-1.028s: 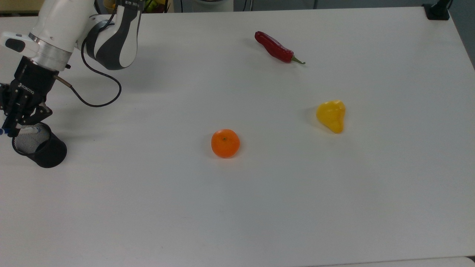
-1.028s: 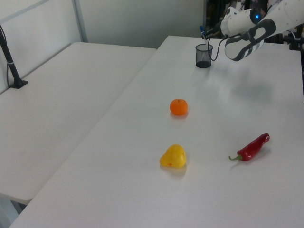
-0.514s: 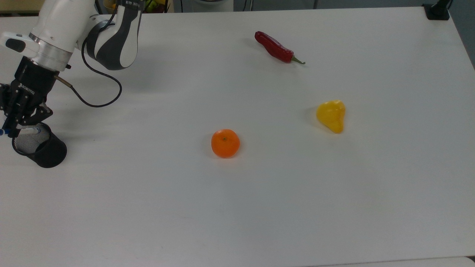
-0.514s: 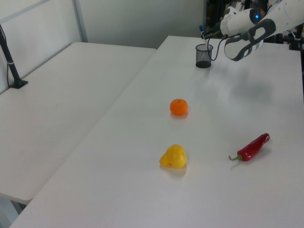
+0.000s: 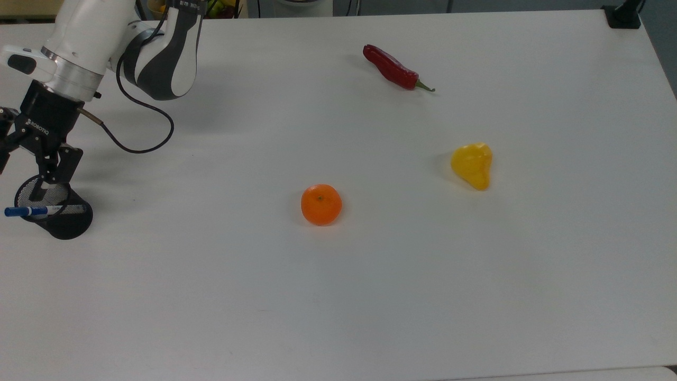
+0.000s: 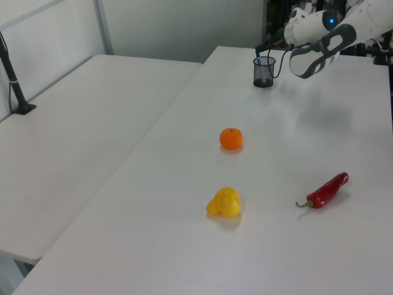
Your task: Place marker
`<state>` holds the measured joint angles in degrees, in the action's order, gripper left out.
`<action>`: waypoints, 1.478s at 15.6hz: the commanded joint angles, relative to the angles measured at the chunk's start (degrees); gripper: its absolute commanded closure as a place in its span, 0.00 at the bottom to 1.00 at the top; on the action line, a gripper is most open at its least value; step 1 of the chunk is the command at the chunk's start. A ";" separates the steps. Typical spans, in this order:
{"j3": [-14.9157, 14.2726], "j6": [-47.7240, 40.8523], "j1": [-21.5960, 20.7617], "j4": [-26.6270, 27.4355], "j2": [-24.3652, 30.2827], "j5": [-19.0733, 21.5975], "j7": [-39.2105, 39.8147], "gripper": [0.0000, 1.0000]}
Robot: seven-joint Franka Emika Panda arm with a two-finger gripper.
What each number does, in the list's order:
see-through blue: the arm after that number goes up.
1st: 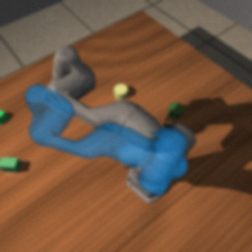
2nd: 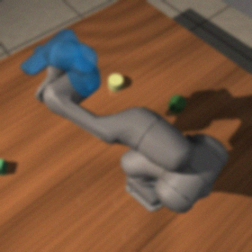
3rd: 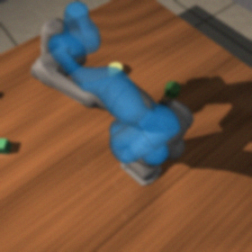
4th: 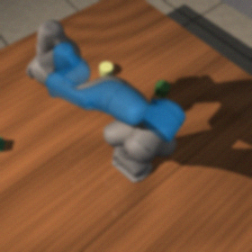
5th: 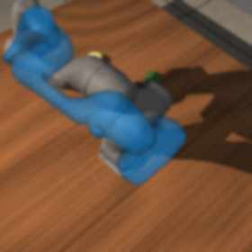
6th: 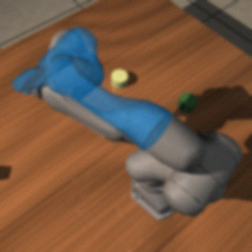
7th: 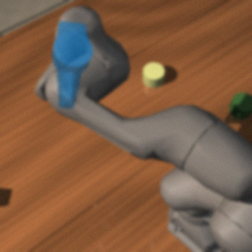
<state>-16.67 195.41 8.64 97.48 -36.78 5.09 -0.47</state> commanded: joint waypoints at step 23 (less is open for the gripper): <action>7.08 -84.53 -4.69 -2.10 38.54 1.15 -9.81 0.00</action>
<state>-12.14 123.02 4.27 96.36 -1.71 5.46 -9.35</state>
